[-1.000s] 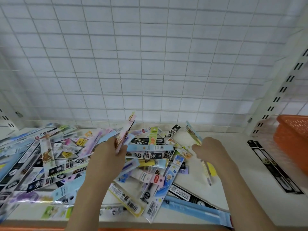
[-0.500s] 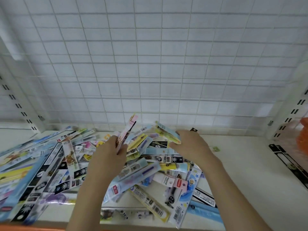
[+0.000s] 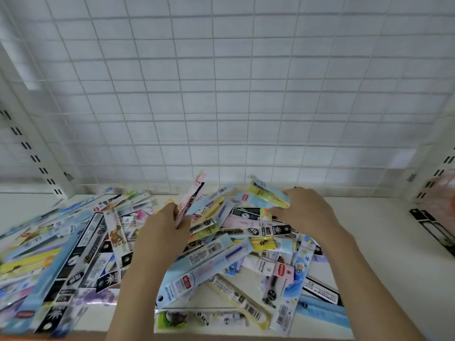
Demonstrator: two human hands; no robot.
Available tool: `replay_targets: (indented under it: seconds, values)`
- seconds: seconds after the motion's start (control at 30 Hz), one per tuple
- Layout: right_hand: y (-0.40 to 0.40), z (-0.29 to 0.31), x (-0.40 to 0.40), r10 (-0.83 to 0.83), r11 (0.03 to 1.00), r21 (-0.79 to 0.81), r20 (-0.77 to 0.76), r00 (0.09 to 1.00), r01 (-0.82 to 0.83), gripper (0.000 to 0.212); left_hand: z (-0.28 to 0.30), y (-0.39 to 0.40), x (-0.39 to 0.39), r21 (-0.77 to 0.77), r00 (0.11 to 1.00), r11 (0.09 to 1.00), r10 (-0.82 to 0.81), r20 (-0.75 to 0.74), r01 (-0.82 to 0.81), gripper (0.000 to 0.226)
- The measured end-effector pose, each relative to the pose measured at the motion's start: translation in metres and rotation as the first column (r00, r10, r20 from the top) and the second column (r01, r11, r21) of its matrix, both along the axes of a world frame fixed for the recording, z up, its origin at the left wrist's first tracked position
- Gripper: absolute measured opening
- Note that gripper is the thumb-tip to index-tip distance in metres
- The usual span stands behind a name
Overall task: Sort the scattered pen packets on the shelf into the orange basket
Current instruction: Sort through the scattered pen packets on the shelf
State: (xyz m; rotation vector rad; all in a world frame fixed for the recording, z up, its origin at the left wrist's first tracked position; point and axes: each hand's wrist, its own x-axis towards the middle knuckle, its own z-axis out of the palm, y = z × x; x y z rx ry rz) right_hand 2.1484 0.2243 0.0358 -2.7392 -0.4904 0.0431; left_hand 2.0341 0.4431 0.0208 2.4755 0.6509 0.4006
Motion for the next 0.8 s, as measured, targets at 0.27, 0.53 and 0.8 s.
replay_targets:
  seconds: [0.27, 0.53, 0.8]
  values:
    - [-0.035, 0.004, -0.001, -0.078, 0.996, 0.051, -0.020, 0.997, 0.079, 0.034, -0.002, -0.021, 0.017, -0.019, 0.997, 0.997, -0.072, -0.029, 0.071, 0.030]
    - [-0.009, -0.009, -0.003, 0.046, 0.988, 0.153, -0.092, 0.995, -0.031, 0.022, -0.009, -0.003, 0.004, 0.026, 0.996, 0.999, -0.024, -0.090, 0.027, 0.016]
    - [0.035, -0.014, -0.004, 0.083, 0.994, 0.076, -0.060, 0.995, -0.078, 0.029, -0.005, 0.033, -0.022, 0.019, 0.963, 1.000, 0.020, -0.268, -0.016, 0.035]
